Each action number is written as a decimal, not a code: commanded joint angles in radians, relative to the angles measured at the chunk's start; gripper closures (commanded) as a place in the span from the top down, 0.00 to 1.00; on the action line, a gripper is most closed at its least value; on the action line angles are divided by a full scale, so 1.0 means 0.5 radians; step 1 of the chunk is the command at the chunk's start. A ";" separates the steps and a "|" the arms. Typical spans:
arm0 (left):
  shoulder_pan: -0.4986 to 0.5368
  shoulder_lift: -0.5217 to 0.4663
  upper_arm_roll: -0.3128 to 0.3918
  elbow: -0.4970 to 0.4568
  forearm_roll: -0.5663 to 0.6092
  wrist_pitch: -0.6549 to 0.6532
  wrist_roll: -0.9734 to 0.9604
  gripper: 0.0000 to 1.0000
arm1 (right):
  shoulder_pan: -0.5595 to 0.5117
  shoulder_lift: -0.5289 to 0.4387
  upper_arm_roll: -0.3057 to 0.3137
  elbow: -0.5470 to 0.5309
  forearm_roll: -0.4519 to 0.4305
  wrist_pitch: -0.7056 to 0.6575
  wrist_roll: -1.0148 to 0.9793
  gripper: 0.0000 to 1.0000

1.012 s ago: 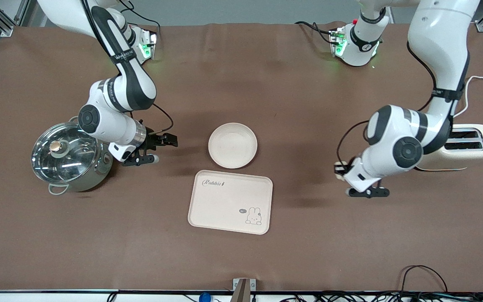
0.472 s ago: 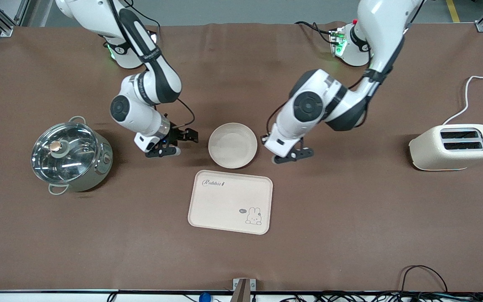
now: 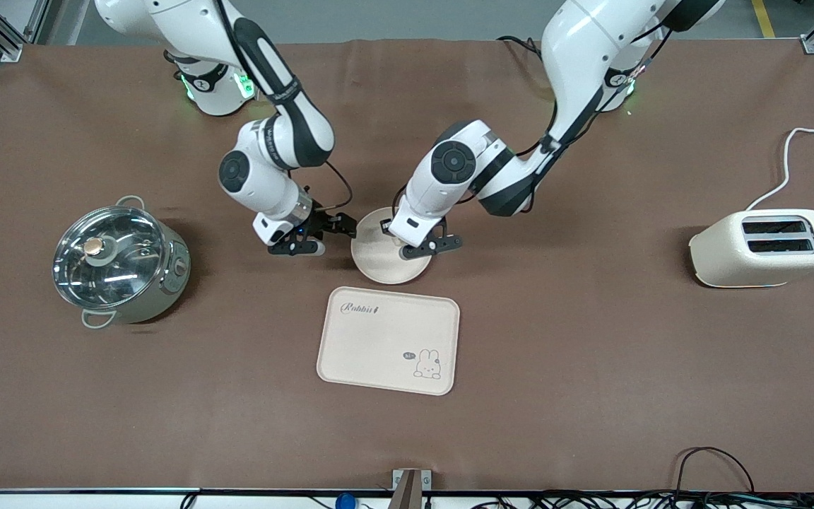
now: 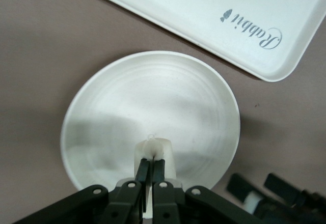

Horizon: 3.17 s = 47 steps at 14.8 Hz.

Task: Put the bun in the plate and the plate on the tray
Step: 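Carry the bun over the plate while the right gripper grasps the rim, then open the left gripper to drop the bun onto the plate, then lift the plate with the right gripper while the left gripper withdraws, then move the plate onto the tray with the right gripper and lower it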

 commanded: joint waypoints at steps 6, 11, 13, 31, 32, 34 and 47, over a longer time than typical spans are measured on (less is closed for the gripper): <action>0.021 0.034 0.051 0.055 0.379 -0.009 -0.040 1.00 | 0.143 0.039 -0.015 -0.003 0.065 0.103 0.230 0.39; 0.048 0.001 0.054 0.055 0.413 -0.085 -0.009 1.00 | 0.134 0.094 -0.018 0.042 0.071 0.112 0.236 0.35; 0.207 -0.152 0.048 0.058 0.425 -0.303 0.216 1.00 | 0.137 0.113 -0.018 0.055 0.071 0.152 0.239 0.29; 0.935 -1.223 0.479 0.205 0.008 -1.512 2.005 1.00 | 0.116 0.131 0.047 0.312 0.338 0.198 0.246 0.00; 0.926 -1.291 0.532 0.175 0.008 -1.558 2.064 1.00 | 0.103 0.131 0.044 0.361 0.338 0.198 0.237 0.00; 0.907 -1.404 0.584 0.125 0.017 -1.638 2.108 1.00 | 0.051 0.217 0.037 0.548 0.311 0.192 0.221 0.00; 0.929 -1.291 0.621 0.309 0.005 -1.721 2.083 1.00 | -0.428 0.858 0.034 1.423 -0.248 -0.458 0.071 0.00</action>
